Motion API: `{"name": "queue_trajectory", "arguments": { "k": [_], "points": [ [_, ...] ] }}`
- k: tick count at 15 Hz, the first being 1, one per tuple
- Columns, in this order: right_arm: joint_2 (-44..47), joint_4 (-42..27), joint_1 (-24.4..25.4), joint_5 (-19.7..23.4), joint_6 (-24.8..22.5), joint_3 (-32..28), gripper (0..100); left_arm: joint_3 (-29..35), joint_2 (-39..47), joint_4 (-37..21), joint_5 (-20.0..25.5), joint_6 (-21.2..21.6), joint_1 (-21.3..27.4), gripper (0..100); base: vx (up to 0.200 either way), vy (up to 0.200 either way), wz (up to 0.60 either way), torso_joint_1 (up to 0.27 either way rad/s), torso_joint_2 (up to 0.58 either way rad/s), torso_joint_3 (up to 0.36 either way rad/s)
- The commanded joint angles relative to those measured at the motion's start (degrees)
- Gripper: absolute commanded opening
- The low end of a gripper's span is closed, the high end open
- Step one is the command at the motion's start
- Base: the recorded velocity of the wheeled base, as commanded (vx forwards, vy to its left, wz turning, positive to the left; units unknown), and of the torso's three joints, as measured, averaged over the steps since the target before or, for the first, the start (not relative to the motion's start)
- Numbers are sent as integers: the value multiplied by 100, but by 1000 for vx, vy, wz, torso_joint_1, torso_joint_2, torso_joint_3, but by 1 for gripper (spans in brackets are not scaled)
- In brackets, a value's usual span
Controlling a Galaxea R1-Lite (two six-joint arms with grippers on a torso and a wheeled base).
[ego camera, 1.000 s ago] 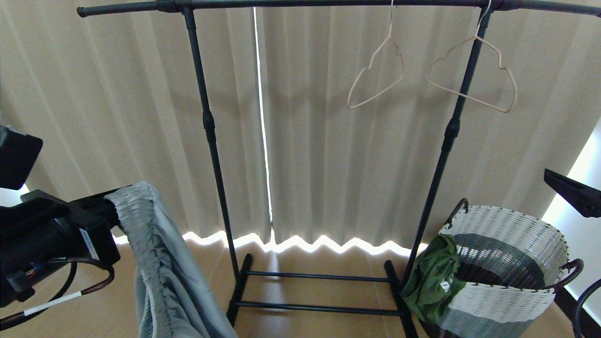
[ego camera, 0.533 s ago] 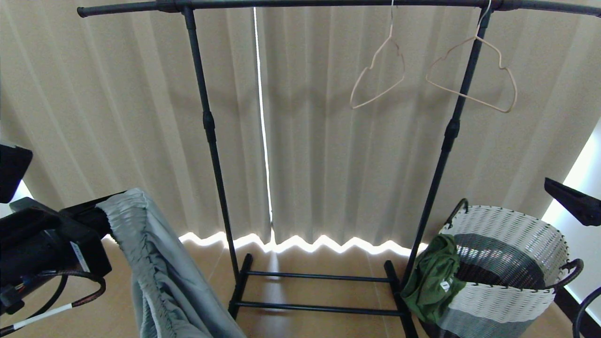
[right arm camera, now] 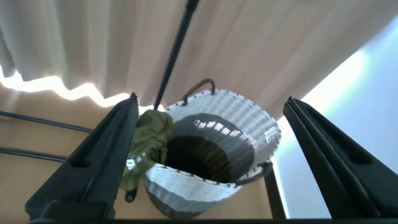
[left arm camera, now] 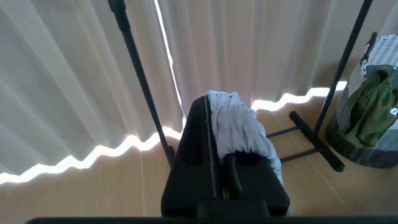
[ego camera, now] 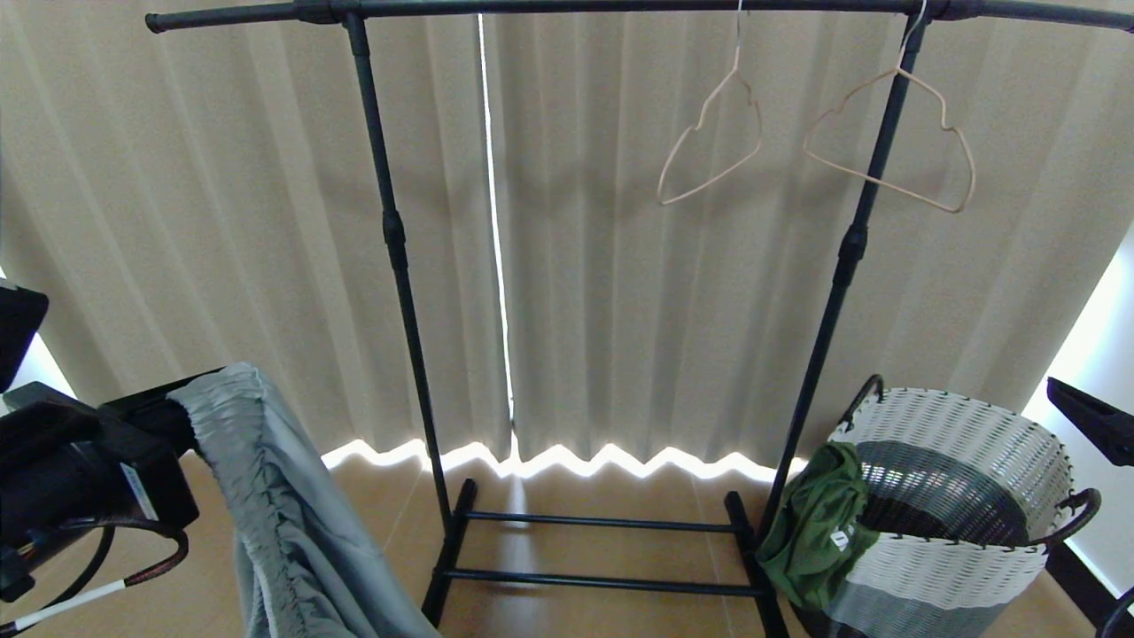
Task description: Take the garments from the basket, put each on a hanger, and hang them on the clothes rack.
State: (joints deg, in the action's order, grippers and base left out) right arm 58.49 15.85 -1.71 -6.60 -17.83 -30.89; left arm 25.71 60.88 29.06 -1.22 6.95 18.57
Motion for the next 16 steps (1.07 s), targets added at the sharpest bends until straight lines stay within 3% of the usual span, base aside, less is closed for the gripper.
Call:
{"name": "queue_trajectory", "arguments": {
  "k": [1, 16],
  "points": [
    [-4, -3, -31, 0, -1, 83, 100, -40, 56, 3, -1, -1, -2, 0, 0, 0, 0, 0, 0, 0],
    [-57, 50, -31, 44, 26, 145, 100, -224, 12, 38, 16, 149, 15, 0, 0, 0, 0, 0, 0, 0]
  ]
}}
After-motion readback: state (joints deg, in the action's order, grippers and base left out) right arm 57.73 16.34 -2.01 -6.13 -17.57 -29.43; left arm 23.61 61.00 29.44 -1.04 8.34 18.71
